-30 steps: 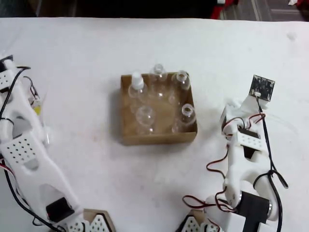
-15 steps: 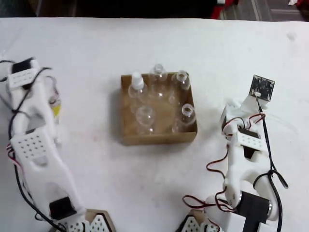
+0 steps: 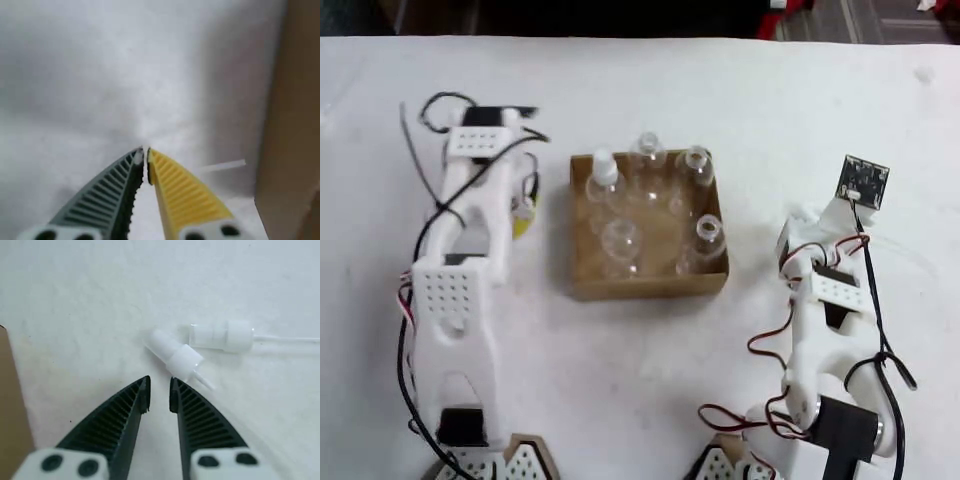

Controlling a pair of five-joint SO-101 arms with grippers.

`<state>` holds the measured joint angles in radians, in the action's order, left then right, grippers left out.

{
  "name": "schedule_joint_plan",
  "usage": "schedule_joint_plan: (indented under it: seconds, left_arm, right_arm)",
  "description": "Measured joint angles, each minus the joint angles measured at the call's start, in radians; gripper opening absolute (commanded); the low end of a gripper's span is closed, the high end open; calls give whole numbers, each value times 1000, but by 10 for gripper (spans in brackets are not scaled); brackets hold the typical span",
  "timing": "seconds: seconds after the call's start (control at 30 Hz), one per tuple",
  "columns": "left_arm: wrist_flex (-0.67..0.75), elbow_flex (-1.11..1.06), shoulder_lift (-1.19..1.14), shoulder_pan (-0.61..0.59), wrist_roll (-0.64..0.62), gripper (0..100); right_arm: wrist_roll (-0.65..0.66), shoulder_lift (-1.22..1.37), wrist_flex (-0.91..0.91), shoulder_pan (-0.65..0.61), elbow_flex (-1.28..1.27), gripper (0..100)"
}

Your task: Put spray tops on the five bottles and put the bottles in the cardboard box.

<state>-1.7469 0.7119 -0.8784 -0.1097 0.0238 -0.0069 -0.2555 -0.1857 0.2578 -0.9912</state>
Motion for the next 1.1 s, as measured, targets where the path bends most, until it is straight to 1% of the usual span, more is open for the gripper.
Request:
schedule_joint_plan:
  seconds: [0.17, 0.3, 0.43, 0.5, 0.63, 0.7, 0.77, 0.83, 0.9, 0.97, 1.1]
  left_arm:
    - [-23, -44, 2, 23, 140, 22]
    - [-25, -216, 118, 35, 233, 22]
    - [-25, -473, 321, 74, 315, 22]
    - [-25, -586, 443, 72, 344, 22]
    - [-25, -749, 717, 66, 396, 22]
    - [-25, -825, 855, 35, 408, 24]
    - [-25, -898, 985, -26, 407, 24]
    - [-21, -965, 1096, -98, 351, 24]
    - [21, -1039, 1174, -160, 238, 24]
    - [66, -1106, 1218, -195, 72, 24]
    - [167, -1197, 1270, -238, -316, 24]
  right_arm:
    - [0, 0, 0, 0, 0, 52]
    - [0, 0, 0, -2, 0, 52]
    - [0, 0, 0, 0, 0, 52]
    - [0, 0, 0, 0, 0, 52]
    - [0, 0, 0, 0, 0, 52]
    - [0, 0, 0, -2, 0, 52]
    - [0, 0, 0, 0, 0, 52]
    - [0, 0, 0, 0, 0, 52]
    - [0, 0, 0, -2, 0, 52]
    - [0, 0, 0, -2, 0, 52]
    - [0, 0, 0, 0, 0, 52]
